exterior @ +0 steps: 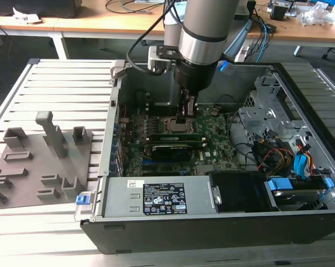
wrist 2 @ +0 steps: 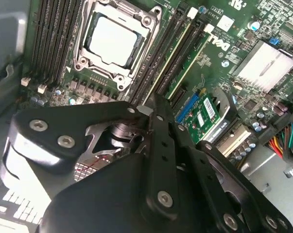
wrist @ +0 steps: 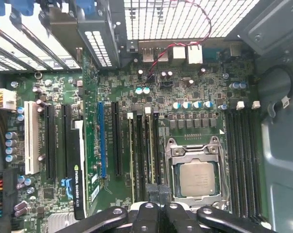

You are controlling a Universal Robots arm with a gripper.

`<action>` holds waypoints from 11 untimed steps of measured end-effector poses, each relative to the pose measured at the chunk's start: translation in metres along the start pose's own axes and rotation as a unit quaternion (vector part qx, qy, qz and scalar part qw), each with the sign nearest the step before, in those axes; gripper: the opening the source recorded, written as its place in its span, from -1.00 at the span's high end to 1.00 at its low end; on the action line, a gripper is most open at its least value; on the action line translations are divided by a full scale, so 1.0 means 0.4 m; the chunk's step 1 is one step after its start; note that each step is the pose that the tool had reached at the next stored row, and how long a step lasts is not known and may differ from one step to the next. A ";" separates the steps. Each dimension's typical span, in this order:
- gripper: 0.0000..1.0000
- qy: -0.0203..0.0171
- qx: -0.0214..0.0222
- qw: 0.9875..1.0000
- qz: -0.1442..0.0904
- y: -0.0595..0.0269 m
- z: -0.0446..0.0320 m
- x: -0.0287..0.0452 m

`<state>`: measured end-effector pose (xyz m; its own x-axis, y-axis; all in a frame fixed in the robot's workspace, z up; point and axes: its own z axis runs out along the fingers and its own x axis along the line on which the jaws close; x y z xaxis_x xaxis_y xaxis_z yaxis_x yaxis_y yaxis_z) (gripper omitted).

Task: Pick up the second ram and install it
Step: 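Insert the second ram into the second slot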

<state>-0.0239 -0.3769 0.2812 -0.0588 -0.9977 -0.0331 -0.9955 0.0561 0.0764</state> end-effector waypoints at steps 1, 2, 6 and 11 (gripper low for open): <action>0.79 0.000 0.000 1.000 0.000 0.000 -0.004 0.000; 0.79 0.000 0.000 1.000 0.000 0.001 -0.007 0.000; 0.79 0.000 0.000 1.000 0.000 0.001 -0.007 0.000; 0.79 0.000 0.000 1.000 0.000 0.001 -0.007 0.000</action>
<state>-0.0239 -0.3769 0.2841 -0.0588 -0.9977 -0.0332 -0.9955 0.0562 0.0765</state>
